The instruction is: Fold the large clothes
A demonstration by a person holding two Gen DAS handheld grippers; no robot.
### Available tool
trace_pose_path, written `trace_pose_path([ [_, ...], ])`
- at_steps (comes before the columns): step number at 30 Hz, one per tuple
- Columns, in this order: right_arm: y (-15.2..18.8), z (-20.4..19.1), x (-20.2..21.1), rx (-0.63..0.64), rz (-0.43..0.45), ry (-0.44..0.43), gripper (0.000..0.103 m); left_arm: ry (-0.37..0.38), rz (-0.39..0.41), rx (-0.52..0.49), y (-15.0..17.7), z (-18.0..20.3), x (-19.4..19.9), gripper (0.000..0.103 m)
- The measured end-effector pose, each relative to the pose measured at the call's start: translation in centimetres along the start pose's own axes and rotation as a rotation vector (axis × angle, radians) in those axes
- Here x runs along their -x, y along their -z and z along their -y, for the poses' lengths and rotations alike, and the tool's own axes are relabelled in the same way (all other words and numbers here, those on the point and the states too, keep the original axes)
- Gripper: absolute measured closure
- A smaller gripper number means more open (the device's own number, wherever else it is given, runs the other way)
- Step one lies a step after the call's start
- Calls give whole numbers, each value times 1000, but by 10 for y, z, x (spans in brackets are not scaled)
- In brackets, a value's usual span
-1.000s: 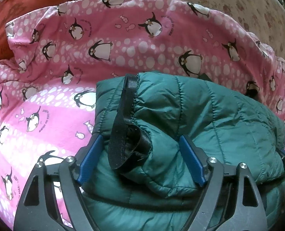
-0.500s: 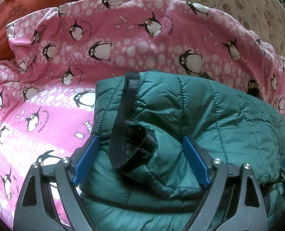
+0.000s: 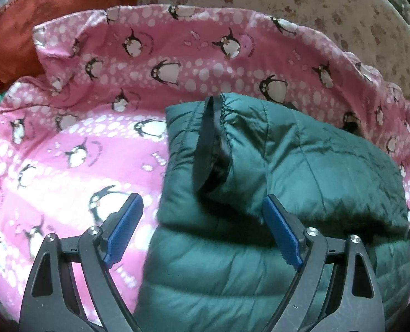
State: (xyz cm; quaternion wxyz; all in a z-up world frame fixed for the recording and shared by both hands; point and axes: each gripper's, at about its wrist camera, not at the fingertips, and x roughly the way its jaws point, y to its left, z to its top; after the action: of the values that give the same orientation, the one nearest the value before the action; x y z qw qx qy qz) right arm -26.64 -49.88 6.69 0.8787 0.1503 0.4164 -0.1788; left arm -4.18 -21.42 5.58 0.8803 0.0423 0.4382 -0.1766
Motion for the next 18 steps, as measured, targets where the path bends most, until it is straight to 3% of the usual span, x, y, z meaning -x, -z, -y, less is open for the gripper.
trace_pose_path([
  [8, 36, 6, 21, -25, -36, -29, 46, -17, -13, -75, 48, -8, 38, 15],
  [18, 85, 4, 49, -32, -36, -46, 46, -19, -17, -60, 98, -26, 71, 15],
])
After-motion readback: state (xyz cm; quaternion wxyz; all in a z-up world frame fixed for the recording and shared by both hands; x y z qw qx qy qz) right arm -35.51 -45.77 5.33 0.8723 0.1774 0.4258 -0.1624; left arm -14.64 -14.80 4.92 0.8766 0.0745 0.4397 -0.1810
